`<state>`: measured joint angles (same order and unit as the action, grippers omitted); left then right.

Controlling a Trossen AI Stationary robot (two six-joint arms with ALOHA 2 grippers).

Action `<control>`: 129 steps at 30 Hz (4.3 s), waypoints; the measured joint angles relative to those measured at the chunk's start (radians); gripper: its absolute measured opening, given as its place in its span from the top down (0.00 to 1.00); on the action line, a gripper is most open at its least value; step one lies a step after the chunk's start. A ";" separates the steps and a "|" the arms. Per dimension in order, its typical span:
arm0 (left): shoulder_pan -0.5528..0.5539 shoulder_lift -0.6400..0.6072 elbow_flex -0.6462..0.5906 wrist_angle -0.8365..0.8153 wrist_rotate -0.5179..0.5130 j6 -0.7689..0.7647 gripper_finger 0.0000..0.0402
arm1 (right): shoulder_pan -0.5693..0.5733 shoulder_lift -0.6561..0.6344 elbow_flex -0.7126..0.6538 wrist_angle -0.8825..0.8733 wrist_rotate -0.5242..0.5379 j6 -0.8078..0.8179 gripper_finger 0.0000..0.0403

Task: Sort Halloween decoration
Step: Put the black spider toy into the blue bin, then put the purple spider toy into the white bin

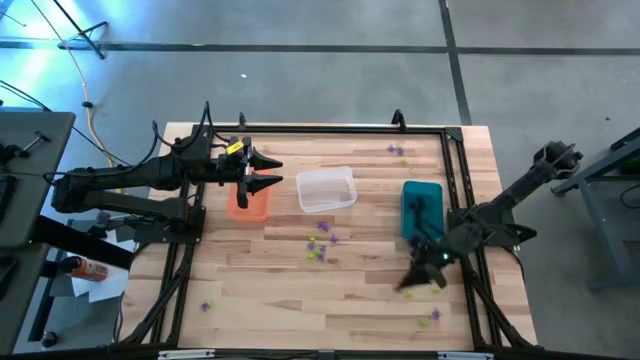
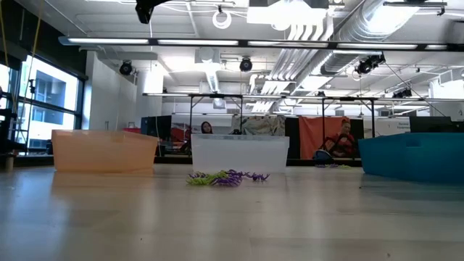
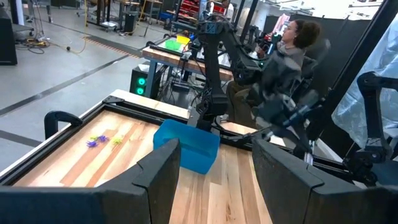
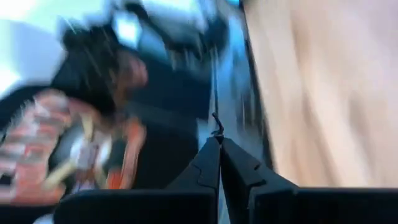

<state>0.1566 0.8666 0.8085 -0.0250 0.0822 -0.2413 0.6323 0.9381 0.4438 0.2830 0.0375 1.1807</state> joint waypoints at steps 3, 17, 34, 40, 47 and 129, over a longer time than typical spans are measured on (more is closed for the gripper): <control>0.000 0.000 0.000 0.000 0.000 0.000 0.53 | -0.078 0.000 0.000 0.121 0.126 -0.214 1.00; 0.000 0.000 0.000 0.006 -0.017 0.000 0.53 | -0.415 0.033 0.540 -0.621 0.240 -0.980 1.00; 0.000 0.000 0.000 0.008 -0.018 -0.001 0.53 | -0.600 0.129 0.653 -1.549 0.218 -0.330 1.00; 0.000 0.000 0.000 0.009 -0.018 -0.001 0.53 | -0.799 0.194 0.641 -1.723 0.157 -0.321 1.00; 0.000 0.000 0.000 -0.002 -0.018 -0.017 0.53 | -0.931 0.194 0.393 -1.499 -0.074 -0.425 1.00; -0.056 0.011 0.078 -0.252 -0.014 0.113 0.53 | -0.683 0.168 0.572 -0.561 -0.026 -0.850 0.50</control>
<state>0.1005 0.8780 0.8866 -0.2766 0.0680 -0.1284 -0.0507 1.1063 1.0161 -0.2782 0.0118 0.3303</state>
